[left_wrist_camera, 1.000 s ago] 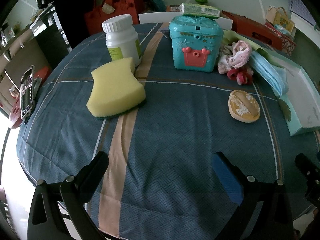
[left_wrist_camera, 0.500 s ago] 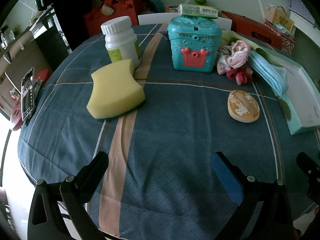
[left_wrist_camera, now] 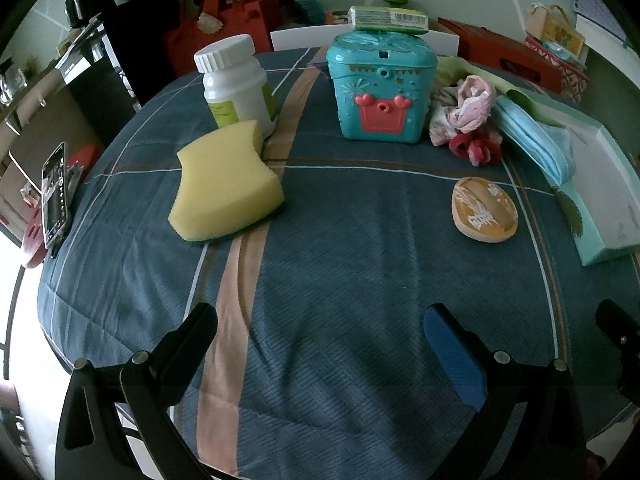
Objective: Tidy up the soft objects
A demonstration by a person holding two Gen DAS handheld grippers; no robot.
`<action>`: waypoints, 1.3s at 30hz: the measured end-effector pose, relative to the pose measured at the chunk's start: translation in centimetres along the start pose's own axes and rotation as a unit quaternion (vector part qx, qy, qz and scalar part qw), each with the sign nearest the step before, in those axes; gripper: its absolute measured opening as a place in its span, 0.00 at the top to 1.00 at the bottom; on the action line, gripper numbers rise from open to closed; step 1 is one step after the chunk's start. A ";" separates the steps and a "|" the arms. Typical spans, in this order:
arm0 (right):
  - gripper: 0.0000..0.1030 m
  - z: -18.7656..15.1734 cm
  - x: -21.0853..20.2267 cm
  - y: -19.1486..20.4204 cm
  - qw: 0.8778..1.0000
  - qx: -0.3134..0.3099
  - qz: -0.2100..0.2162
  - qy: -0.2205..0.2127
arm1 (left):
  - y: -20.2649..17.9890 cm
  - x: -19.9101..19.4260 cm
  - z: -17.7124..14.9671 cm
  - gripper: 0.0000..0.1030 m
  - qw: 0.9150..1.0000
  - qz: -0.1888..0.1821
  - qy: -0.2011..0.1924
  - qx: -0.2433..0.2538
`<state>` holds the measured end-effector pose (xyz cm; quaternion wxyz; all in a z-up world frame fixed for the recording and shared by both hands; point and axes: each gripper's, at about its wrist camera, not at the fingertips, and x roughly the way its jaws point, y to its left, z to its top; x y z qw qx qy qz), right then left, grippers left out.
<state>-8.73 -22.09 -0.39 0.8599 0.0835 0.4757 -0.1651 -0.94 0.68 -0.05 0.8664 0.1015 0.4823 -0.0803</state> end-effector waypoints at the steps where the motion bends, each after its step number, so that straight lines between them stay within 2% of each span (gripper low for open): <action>1: 0.00 0.0 0.0 0.0 1.000 0.000 0.000 0.001 | 0.0 0.0 0.0 0.00 1.000 0.001 0.000 0.000; 29: 0.00 0.1 0.1 0.3 1.000 -0.003 -0.003 0.002 | -0.3 0.2 0.0 0.00 1.000 0.001 0.001 -0.004; 36: 0.00 0.6 -0.3 -0.5 0.999 0.010 0.036 0.002 | 2.5 -0.9 1.2 0.00 0.998 -0.020 -0.015 -0.055; 39: 0.00 1.2 -0.8 -0.4 0.998 0.011 0.057 -0.001 | 3.7 -1.1 2.2 0.00 0.996 -0.044 -0.006 -0.073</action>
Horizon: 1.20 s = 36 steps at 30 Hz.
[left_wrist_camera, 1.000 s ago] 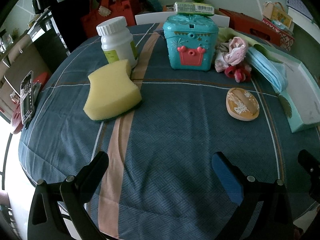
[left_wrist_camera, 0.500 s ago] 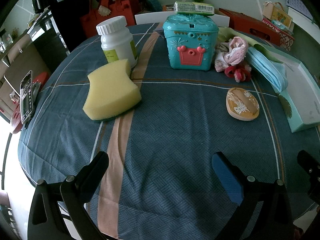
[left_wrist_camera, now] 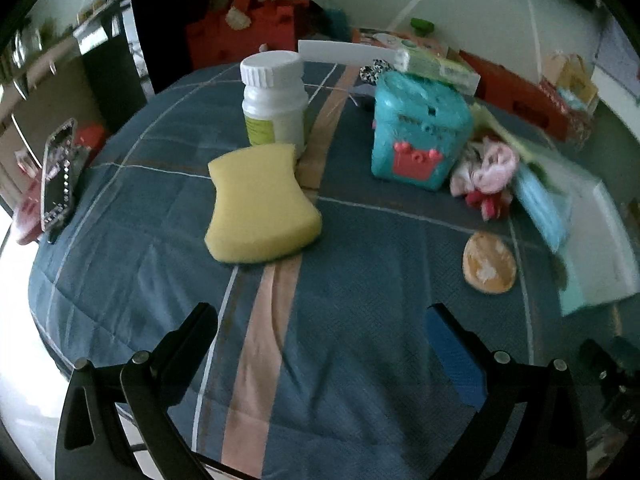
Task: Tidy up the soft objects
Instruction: 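Grasp the yellow sponge with the left tool while the right tool grasps the tan disc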
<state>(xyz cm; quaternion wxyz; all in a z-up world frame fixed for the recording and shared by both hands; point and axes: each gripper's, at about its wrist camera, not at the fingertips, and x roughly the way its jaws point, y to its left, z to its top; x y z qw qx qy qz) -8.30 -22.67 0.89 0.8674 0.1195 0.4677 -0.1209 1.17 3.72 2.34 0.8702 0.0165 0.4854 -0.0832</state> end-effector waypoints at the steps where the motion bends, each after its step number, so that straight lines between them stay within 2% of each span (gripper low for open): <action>1: 0.00 0.3 -0.2 0.2 1.000 -0.003 0.013 0.000 | 0.3 0.0 0.5 0.00 1.000 -0.009 0.004 -0.005; 3: 0.00 1.0 -0.7 1.2 0.999 -0.018 0.034 -0.008 | 0.8 -0.1 1.5 0.00 1.000 -0.016 0.005 -0.013; 8: 0.00 2.5 -1.5 5.3 0.994 -0.076 0.074 -0.031 | 2.2 -0.6 4.0 0.00 0.999 -0.016 -0.025 -0.026; 11: 0.00 3.0 -0.7 7.7 0.991 -0.097 0.092 -0.027 | 3.4 0.0 4.8 0.00 0.999 -0.026 -0.022 -0.040; 21: 0.00 3.5 4.1 11.3 0.988 -0.128 0.081 0.013 | 4.9 4.1 5.8 0.00 0.999 -0.003 0.021 -0.043; 26: 0.00 3.6 6.6 12.1 0.988 -0.136 0.064 0.033 | 5.0 5.8 6.4 0.00 0.998 -0.008 0.030 -0.053; 33: 0.00 2.9 8.1 13.1 0.986 -0.158 0.046 0.013 | 5.1 6.7 6.8 0.01 0.998 -0.001 0.017 -0.062; 35: 0.01 2.7 8.5 13.4 0.985 -0.166 0.040 0.005 | 5.2 7.0 6.8 0.05 0.998 0.000 0.016 -0.064; 36: 0.03 2.6 8.6 13.4 0.985 -0.165 0.040 0.003 | 5.3 7.1 6.8 0.12 0.998 0.002 0.016 -0.063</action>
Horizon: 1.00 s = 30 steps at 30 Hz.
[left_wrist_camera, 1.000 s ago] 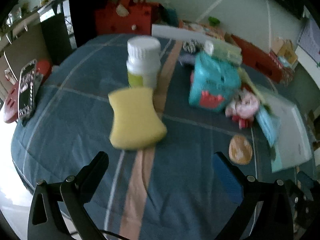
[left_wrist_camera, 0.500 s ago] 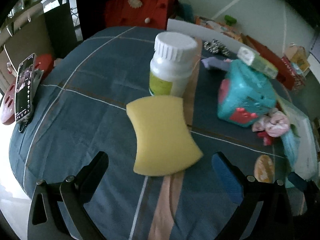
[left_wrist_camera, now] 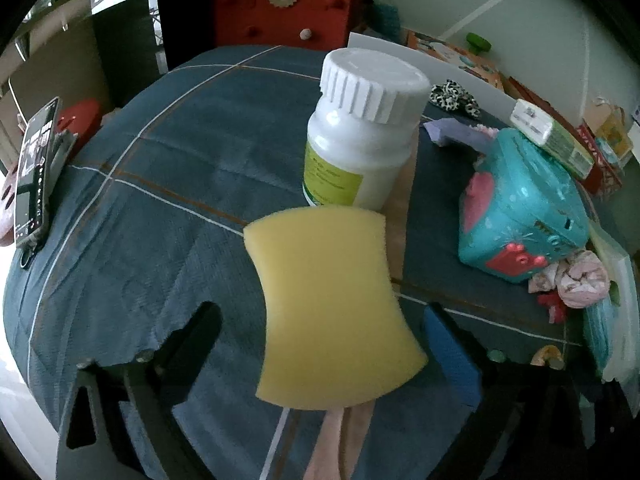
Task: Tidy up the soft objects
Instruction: 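Grasp the yellow sponge with the left tool while the right tool grasps the tan disc, then carry sponge and disc over the white tray and open both tools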
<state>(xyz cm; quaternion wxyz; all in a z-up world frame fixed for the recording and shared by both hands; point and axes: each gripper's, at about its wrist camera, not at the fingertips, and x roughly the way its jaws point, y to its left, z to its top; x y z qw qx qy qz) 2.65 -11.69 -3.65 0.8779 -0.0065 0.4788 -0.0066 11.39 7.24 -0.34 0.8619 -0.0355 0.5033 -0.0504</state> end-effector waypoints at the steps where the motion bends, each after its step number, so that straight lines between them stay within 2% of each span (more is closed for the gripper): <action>1: 0.07 -0.1 0.0 -0.1 1.000 0.001 0.001 -0.003 | 0.1 0.0 0.0 0.18 1.000 0.000 0.000 0.001; 4: 0.19 -0.4 -0.1 -0.2 1.000 0.002 -0.001 -0.014 | 0.3 0.0 -0.2 0.32 1.000 -0.012 0.001 0.000; 7: 0.30 -0.5 -0.1 -0.2 1.000 0.002 0.004 -0.022 | 0.0 -0.3 -0.4 0.35 1.000 -0.007 -0.008 0.011; 14: 0.39 0.1 -0.5 -0.1 1.000 -0.008 0.010 -0.024 | 0.0 -0.7 -0.7 0.37 1.000 0.001 -0.014 0.017; 16: 0.46 0.0 -0.8 -0.3 1.000 -0.008 0.014 -0.025 | -0.3 -0.6 -0.7 0.37 1.000 0.002 -0.014 0.018; 30: 0.47 -0.3 -1.6 -0.6 0.999 0.000 0.031 -0.032 | -0.3 -1.7 -1.7 0.37 1.000 0.005 -0.014 0.013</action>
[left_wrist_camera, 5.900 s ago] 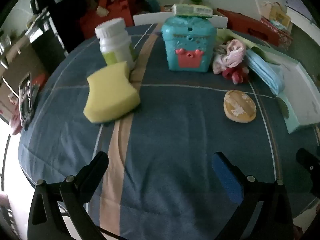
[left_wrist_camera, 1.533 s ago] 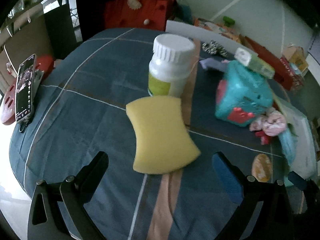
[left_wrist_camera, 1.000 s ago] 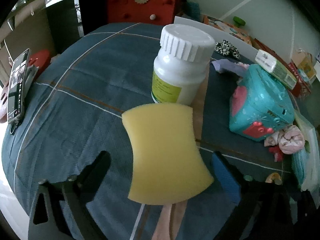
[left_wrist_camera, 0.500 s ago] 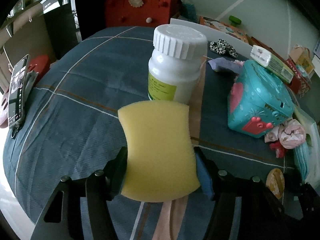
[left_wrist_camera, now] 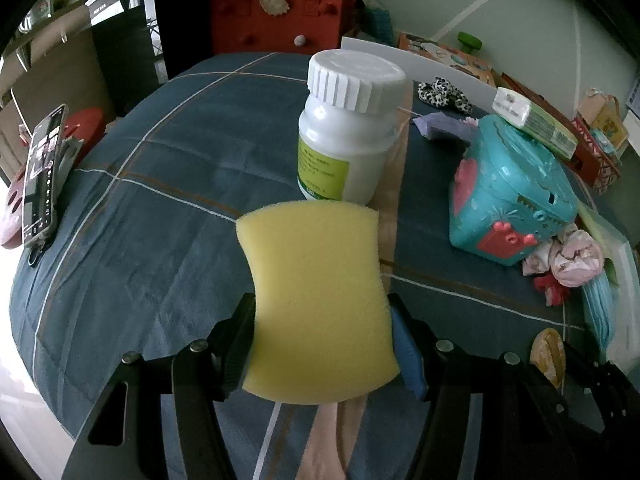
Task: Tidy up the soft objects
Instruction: 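Carry sponge and disc over the white tray and open both tools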
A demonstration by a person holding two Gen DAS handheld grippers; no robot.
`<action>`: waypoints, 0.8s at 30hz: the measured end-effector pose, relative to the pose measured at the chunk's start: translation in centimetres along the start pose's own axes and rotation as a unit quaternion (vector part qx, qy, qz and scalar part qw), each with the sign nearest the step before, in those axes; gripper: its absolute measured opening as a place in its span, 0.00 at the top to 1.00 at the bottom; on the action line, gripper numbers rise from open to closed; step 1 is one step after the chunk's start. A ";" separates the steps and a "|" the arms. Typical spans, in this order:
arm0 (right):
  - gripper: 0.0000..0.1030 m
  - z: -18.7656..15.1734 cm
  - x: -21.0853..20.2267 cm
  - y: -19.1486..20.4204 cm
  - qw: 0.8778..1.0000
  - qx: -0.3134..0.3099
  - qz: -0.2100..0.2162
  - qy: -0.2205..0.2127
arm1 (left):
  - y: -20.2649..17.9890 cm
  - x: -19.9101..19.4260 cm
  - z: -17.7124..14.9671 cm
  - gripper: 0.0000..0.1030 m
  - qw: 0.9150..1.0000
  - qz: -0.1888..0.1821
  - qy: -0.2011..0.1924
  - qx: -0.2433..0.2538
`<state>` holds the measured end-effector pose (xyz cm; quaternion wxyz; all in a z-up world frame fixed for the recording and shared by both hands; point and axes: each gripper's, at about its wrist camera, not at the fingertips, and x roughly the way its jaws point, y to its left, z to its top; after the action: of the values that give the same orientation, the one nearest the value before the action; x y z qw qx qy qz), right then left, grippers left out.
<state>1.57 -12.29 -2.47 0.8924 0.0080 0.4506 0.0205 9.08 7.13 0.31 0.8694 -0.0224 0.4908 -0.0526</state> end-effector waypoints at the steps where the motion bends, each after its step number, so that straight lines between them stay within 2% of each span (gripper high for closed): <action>1: 0.47 0.0 -0.1 -0.1 1.000 0.001 0.001 -0.001 | -0.1 0.0 -0.1 0.37 1.000 0.001 -0.001 0.001; 13: 0.47 -0.1 -2.2 0.2 1.000 0.000 0.012 -0.016 | -0.7 -1.1 -0.6 0.37 1.000 0.005 -0.002 0.007; 24: 0.47 1.5 -9.0 0.9 0.997 -0.012 -0.002 -0.070 | -3.4 -7.6 1.0 0.37 0.998 -0.012 -0.046 0.039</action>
<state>-2.56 -11.79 5.70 0.9220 -0.0021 0.3864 0.0229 5.74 4.57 7.61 0.8904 0.0029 0.4479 -0.0808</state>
